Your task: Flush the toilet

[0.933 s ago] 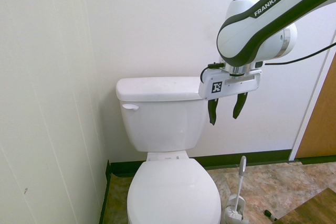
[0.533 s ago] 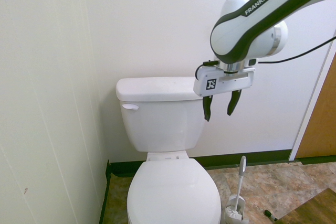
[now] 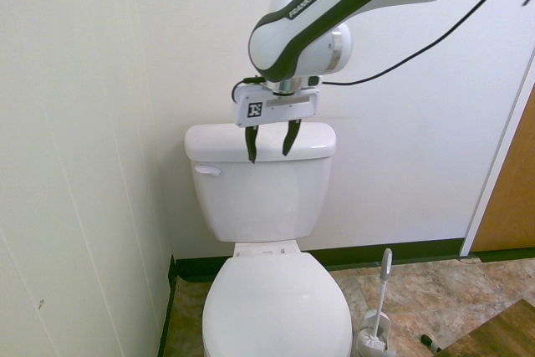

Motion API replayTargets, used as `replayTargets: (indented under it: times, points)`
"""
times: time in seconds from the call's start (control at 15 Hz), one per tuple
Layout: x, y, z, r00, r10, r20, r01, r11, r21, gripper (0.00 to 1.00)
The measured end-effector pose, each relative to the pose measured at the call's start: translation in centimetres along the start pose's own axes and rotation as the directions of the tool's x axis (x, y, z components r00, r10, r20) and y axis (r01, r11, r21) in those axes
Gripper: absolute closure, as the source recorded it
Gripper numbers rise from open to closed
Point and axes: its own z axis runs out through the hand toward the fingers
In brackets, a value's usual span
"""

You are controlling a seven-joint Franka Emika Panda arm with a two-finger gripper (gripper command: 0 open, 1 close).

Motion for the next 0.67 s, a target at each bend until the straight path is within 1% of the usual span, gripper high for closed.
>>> replayTargets:
  times: [0.2,0.33,0.4,0.67]
  points:
    - [1.4,-3.7,1.4,1.0,-0.011,-0.005,0.011,1.0,0.016,0.0]
    - [1.4,-5.7,2.8,1.0,-0.026,0.001,0.026,1.0,0.015,0.0]
    - [1.2,-6.6,3.4,0.999,-0.035,0.005,0.035,0.999,0.014,1.0]
    - [1.3,-8.8,6.1,0.999,-0.046,0.011,0.046,0.999,0.011,1.0]
